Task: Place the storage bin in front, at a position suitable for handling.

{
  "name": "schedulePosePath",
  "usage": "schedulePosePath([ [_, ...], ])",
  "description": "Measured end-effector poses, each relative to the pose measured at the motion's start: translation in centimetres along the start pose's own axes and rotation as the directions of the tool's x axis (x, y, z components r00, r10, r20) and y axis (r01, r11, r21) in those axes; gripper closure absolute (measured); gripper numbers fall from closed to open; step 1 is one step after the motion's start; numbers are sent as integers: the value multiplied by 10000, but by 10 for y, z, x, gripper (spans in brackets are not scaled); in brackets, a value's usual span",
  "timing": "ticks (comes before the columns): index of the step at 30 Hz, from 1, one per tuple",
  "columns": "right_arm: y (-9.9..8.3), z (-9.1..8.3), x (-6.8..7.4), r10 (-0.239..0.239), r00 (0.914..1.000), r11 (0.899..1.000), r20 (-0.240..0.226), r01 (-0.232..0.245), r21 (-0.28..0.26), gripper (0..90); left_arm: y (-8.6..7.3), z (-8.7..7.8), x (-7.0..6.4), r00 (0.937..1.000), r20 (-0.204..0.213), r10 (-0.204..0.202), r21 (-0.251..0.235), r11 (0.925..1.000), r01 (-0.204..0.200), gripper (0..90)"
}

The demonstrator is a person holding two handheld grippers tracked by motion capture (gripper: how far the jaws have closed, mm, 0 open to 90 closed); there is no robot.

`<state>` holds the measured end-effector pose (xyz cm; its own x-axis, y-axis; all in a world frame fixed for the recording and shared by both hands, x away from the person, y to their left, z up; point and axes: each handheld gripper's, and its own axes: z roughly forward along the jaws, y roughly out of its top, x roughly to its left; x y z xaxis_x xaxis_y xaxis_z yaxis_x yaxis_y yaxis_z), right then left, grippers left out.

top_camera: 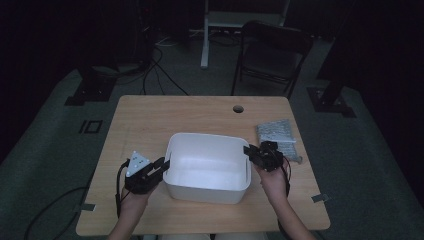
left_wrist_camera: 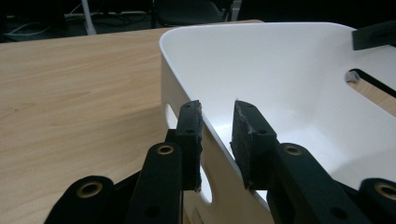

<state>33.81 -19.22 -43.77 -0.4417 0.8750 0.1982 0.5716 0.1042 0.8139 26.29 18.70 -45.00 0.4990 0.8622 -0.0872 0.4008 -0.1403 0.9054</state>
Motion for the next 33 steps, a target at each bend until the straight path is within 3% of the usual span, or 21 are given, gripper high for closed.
schedulePosePath([
  [6,4,5,2,-125,9999,9999,58,125,71,759,-2,-5,-4,9996,-218,173,-6,9999,-173,715],
  [8,5,6,1,-140,9999,9999,-27,140,78,754,-3,-6,1,10000,80,46,-48,10000,-46,703],
  [11,5,1,0,14,9994,10000,-347,-15,-27,678,-1,-7,10,9998,218,20,-326,9995,-13,594],
  [13,6,-6,3,-336,9991,9993,-264,331,-178,621,3,-6,19,9986,492,-171,-470,9987,194,485],
  [14,5,-11,5,-393,9988,9989,-279,386,-281,616,5,-5,23,9994,344,-68,-466,9989,84,452],
  [15,4,-15,6,-424,9987,9984,-295,412,-385,599,7,-3,27,9997,220,82,-469,9989,-72,452],
  [17,1,-22,9,-580,9976,9976,-375,564,-411,591,12,0,36,9979,613,220,-708,9973,-177,451],
  [21,-9,-33,6,-385,9969,9985,-686,357,-419,566,22,9,47,9935,1029,491,-902,9951,-398,420],
  [22,-9,-33,6,-385,9969,9985,-686,357,-419,566,22,9,47,9935,1029,491,-902,9951,-398,420],
  [23,-14,-36,4,-140,9964,9991,-840,105,-422,564,25,15,50,9943,676,829,-1050,9916,-756,411],
  [25,-20,-39,5,-85,9960,9992,-886,50,-392,562,29,22,55,9927,874,831,-950,9927,-747,378],
  [27,-24,-41,6,-111,9954,9994,-948,78,-350,558,32,28,57,9877,904,1276,-1036,9876,-1181,378],
  [30,-31,-42,10,-178,9949,9994,-994,149,-298,557,35,35,59,9853,1032,1360,-1102,9861,-1246,378],
  [31,-32,-41,11,-193,9943,9996,-1049,168,-246,555,39,42,61,9844,1280,1211,-1077,9883,-1076,379],
  [33,-36,-41,13,-172,9938,9997,-1097,152,-196,555,41,47,62,9855,1309,1076,-953,9909,-956,406],
])
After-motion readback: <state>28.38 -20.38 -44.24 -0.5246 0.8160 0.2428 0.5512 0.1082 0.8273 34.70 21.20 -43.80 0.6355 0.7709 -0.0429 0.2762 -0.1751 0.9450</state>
